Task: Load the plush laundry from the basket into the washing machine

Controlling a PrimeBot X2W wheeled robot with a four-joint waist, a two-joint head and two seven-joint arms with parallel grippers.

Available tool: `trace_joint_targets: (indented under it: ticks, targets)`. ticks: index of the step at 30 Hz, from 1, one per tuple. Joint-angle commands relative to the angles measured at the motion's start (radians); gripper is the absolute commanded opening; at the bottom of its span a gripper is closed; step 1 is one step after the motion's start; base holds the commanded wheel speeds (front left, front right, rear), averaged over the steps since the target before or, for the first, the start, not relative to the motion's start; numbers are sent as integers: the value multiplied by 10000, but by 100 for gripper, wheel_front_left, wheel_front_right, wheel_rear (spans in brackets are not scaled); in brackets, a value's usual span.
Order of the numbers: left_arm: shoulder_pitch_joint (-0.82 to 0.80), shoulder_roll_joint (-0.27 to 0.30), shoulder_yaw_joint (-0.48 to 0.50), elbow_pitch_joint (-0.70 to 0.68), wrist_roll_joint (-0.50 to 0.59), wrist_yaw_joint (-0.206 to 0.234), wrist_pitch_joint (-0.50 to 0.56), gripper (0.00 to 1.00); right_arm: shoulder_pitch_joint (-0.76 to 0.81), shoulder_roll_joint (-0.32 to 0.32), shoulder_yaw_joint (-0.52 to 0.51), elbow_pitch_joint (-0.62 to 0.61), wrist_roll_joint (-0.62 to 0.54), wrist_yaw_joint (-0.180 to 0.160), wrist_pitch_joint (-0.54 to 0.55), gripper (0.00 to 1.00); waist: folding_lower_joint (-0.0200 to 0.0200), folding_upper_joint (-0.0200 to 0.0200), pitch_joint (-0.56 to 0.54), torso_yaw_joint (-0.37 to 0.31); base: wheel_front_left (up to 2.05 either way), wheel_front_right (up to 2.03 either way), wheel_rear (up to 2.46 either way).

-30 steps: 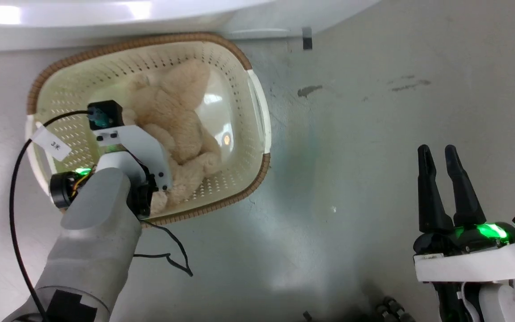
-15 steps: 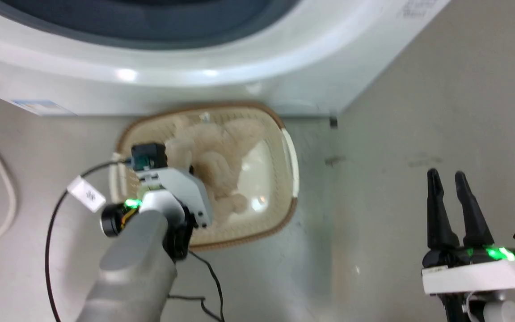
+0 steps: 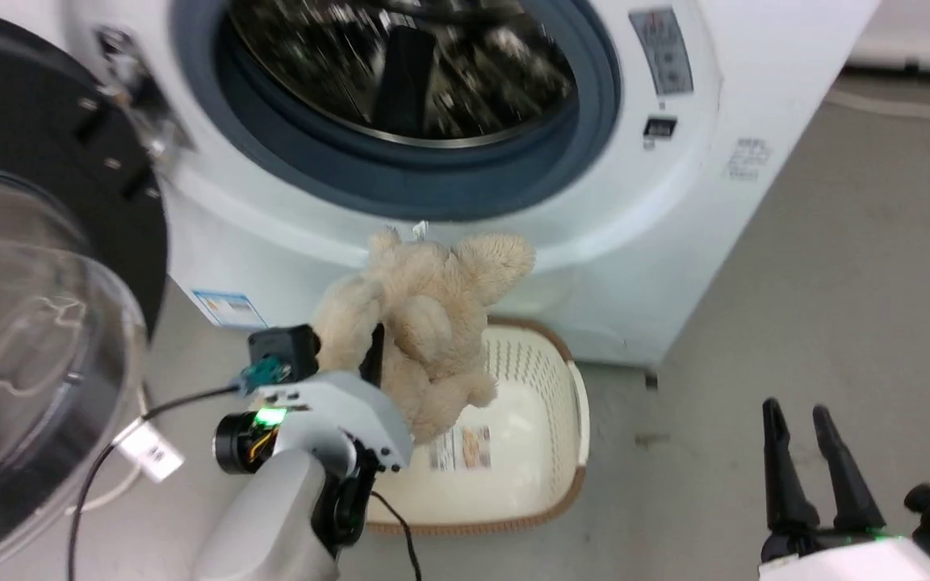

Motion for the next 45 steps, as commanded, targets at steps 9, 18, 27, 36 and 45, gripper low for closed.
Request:
trace_joint_targets:
  ticks: [9,18,27,36,45]
  targets:
    - [1057,656,141,-1997,649,212,-1242,0,743,-6,92,232,-208,8,-44,100,4,-1,-1412,132,0,0,0]
    - [1017,985,176,-3035,1798,300,-1421,0,906,-6,96,196,-296,8,-44,100,4,-1,-1417,-323,0,0,0]
    - [-256,915,731,-2473,2152,198,-1428,0,657,-6,55,27,-308,8,-44,100,4,-1,-681,-731,0,0,0]
    - [-2182,1084,1389,-1135,2227,301,-1429,0,43,-6,2,-140,-271,8,-44,100,4,-1,680,-1303,0,0,0]
    - [-3706,1292,1934,-553,2503,469,-1429,0,-558,-6,45,-340,-103,8,-44,100,4,-1,2081,-1903,0,0,0]
